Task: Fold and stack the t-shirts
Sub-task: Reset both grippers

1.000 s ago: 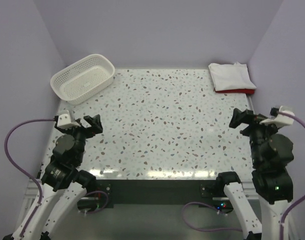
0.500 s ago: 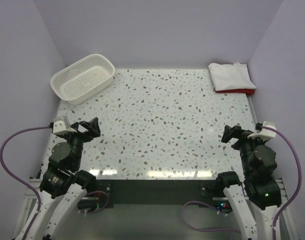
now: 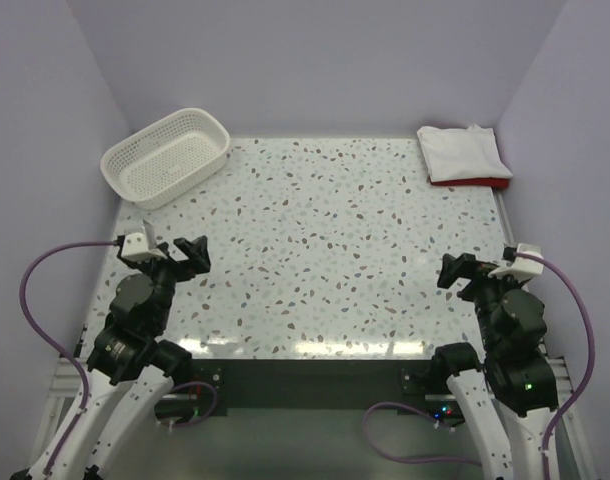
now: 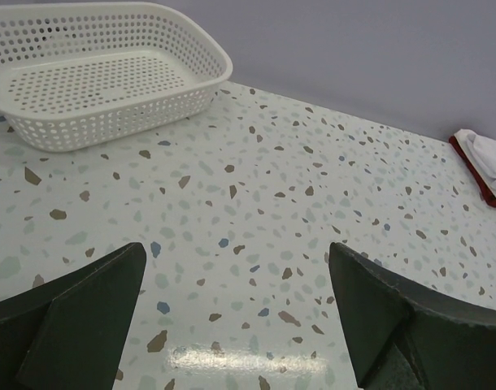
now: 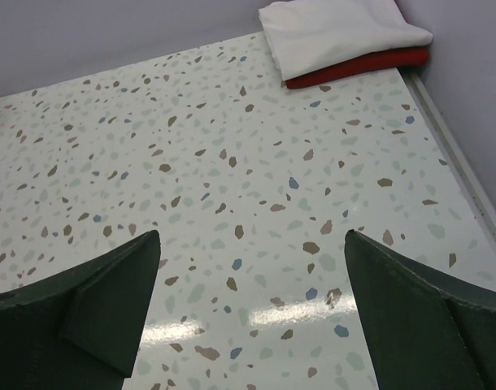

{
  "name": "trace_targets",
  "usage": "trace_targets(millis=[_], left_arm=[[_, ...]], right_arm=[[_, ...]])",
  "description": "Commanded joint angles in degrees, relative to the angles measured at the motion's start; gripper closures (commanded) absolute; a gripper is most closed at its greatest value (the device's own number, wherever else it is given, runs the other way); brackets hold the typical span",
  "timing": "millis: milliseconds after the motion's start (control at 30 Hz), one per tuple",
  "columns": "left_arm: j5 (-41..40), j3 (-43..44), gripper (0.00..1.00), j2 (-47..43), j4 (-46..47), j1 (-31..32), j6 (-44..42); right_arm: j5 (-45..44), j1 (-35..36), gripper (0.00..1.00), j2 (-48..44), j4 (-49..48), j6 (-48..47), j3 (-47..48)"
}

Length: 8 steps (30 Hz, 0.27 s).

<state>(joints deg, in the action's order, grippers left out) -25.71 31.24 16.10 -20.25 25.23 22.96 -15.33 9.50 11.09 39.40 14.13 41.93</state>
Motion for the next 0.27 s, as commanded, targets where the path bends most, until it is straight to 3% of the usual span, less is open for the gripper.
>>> trace_targets(millis=[0, 233], left_arm=[[1.19, 0.22, 0.0, 0.42, 3.81, -0.45, -1.16], [1.72, 0.13, 0.0, 1.39, 3.99, -0.8, -1.34]], right_arm=[[0.92, 0.17, 0.01, -0.28, -1.52, 0.72, -0.1], [1.97, 0.17, 0.02, 0.24, -2.57, 0.11, -0.1]])
